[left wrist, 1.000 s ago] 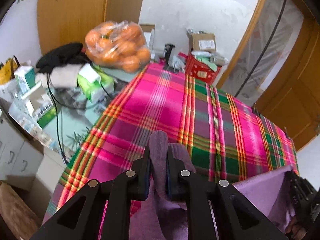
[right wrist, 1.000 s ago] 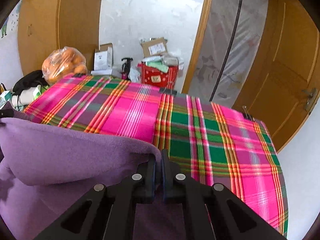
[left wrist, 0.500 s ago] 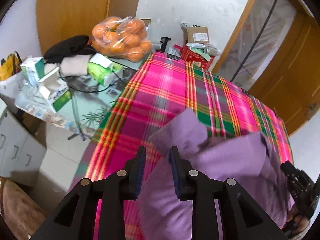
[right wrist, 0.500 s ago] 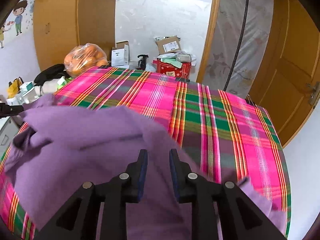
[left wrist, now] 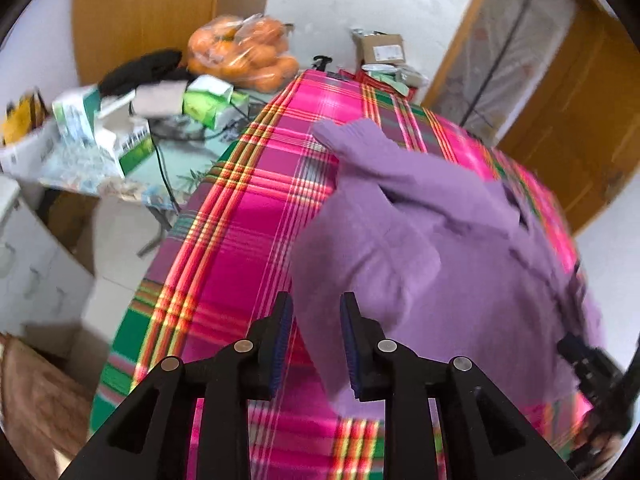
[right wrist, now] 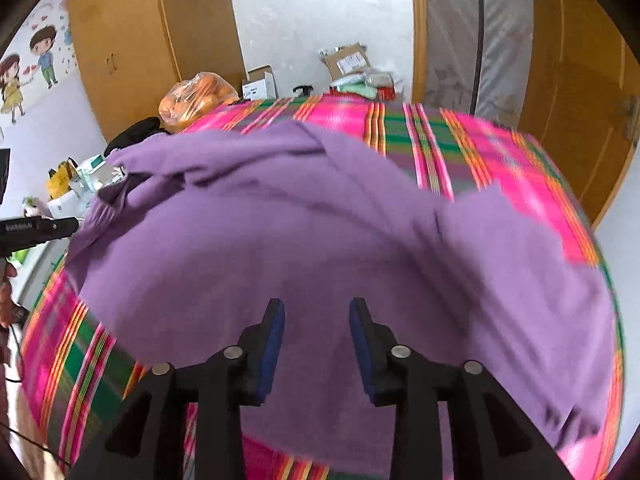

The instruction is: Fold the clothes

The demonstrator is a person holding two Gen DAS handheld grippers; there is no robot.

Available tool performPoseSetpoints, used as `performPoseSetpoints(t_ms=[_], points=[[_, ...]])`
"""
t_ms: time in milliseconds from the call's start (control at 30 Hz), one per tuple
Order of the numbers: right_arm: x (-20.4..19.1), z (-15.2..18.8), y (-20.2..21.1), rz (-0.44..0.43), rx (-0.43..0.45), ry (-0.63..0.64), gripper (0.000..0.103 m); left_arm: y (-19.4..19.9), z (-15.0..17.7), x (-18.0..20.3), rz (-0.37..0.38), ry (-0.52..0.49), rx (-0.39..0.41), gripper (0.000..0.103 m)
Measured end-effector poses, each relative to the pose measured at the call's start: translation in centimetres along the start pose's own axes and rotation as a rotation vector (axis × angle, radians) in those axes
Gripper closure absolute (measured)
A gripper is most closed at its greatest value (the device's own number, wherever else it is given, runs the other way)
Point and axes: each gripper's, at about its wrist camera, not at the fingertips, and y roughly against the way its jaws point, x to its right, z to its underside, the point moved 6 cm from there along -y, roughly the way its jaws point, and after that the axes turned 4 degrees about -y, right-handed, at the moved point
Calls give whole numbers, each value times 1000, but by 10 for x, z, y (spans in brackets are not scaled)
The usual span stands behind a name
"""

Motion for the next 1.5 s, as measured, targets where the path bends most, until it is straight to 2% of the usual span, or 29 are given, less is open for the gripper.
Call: performPoseSetpoints(t_ms=[33,233,433,667,800,867,967,1167,1267,1367,1500], points=[[2,7,2,-13,-7,-17,55,1,3,3,-9,-22,4,77],[-4,36,8,-91,-27,-46,47,-9,20,17,-46,-99,-23,77],[-20,32,1,-106,-23,-47,46,-18,22,10,-93,-60,-47,77],[-29,12,-19,-49,-1,-34,43,-15,27,17,-99,-75,-38,77],[-32,8,-24,-41,12,-23,42,-14,29,30,-63,-141,-6,77],[-31,8,-25,-42,14,-21,42,-15,29,34,-108,-177,-1,77],[-30,8,-24,-53,16,-30,42,-13,28,48,-113,-236,26,77],[-30,8,-24,-49,17,-33,42,-33,28,50,-161,-251,-40,77],[-31,6,-26,-41,17,-32,42,-34,30,55,-185,-288,-41,77],[-33,2,-30,-31,17,-37,41,-37,29,53,-188,-264,-53,76],[-36,0,-33,-15,16,-30,41,-38,27,59,-151,-256,-51,65]])
